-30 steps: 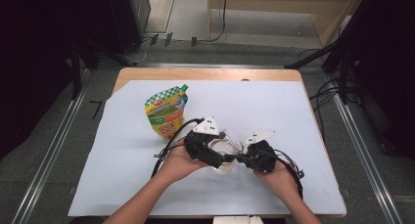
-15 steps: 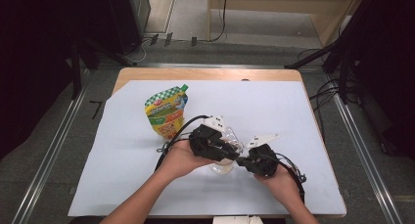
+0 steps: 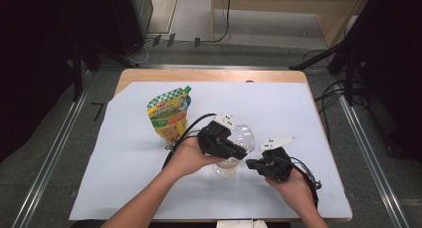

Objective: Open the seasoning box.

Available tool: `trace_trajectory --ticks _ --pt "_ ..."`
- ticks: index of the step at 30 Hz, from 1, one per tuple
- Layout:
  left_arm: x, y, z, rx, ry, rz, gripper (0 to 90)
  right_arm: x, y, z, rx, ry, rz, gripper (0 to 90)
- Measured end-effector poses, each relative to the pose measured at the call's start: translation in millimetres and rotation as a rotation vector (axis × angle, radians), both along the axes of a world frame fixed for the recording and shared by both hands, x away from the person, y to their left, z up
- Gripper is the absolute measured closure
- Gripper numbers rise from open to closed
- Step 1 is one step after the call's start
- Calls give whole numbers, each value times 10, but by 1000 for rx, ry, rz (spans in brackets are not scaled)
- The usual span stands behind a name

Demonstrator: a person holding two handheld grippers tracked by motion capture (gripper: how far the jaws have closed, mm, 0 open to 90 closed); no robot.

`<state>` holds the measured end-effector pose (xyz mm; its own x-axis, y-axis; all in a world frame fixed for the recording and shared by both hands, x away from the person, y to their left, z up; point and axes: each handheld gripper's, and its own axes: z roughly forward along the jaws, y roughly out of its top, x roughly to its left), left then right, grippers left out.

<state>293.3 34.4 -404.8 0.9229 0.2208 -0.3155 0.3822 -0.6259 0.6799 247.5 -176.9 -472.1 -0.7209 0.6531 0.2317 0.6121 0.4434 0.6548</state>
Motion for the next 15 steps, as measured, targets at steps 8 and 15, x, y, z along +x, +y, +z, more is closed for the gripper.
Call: trace_trajectory --ticks 8,15 --pt "29 -3 16 6 13 -11 805 -111 -68 49 6 -3 -8 893" --pt "49 144 80 15 40 7 726 -213 -43 74 9 -16 11 837"
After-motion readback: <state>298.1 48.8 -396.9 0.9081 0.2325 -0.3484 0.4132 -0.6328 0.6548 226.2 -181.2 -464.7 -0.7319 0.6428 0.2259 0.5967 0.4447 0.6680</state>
